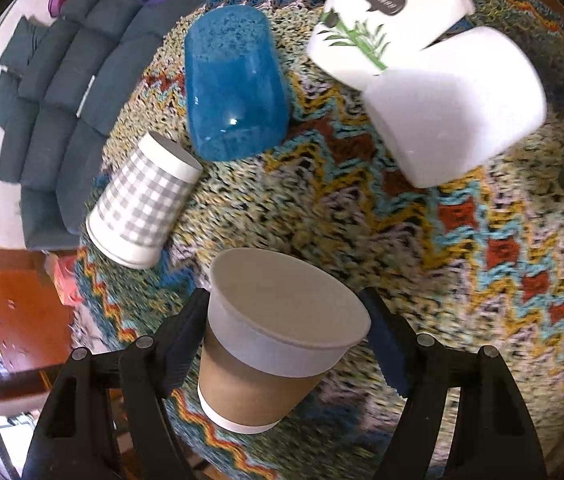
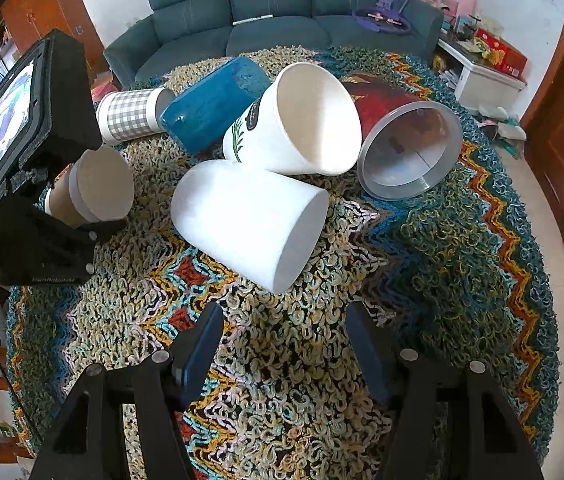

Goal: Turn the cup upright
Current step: 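Close the left tool's fingers around the brown-sleeved paper cup, then lift the brown-sleeved cup with the left tool and rotate it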

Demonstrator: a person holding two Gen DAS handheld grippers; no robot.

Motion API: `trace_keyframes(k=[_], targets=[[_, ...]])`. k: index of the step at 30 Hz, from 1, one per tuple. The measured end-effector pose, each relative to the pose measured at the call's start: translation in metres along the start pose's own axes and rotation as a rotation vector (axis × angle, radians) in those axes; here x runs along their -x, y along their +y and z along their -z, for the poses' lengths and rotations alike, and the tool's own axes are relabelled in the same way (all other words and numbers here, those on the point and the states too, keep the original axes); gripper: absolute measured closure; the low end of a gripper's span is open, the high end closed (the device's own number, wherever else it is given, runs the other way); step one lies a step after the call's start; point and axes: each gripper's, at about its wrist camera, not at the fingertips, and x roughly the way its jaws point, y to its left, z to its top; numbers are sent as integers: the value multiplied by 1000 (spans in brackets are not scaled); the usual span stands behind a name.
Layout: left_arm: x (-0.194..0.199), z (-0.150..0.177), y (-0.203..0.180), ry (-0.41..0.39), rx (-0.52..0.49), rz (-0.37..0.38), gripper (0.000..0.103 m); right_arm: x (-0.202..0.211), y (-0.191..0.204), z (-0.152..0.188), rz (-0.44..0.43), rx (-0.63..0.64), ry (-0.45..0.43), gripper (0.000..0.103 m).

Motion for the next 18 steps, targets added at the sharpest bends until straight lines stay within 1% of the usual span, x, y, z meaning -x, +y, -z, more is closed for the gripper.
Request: trace_keyframes(k=[2,5,8,10,14,18], targets=[[5,1,-4,22,35,29,25,3,-1,0,-4,-3,-3,39],[10,5,-8,73,121,89,25,8,-1,2,-10,-7,-11,39],[14,12,-8,138,237,172,25,17,-3,5,-17,-7,-26,39],[16,18,-10,164,307,231,25,23,-2,7,-18,-6,-35,39],[20,31,-20,203,442,350,25,34,-6,12,-20,-13,-54,39],[22,40,-36,215,557,450,25,40,-11,17,-17,-14,-57,38]])
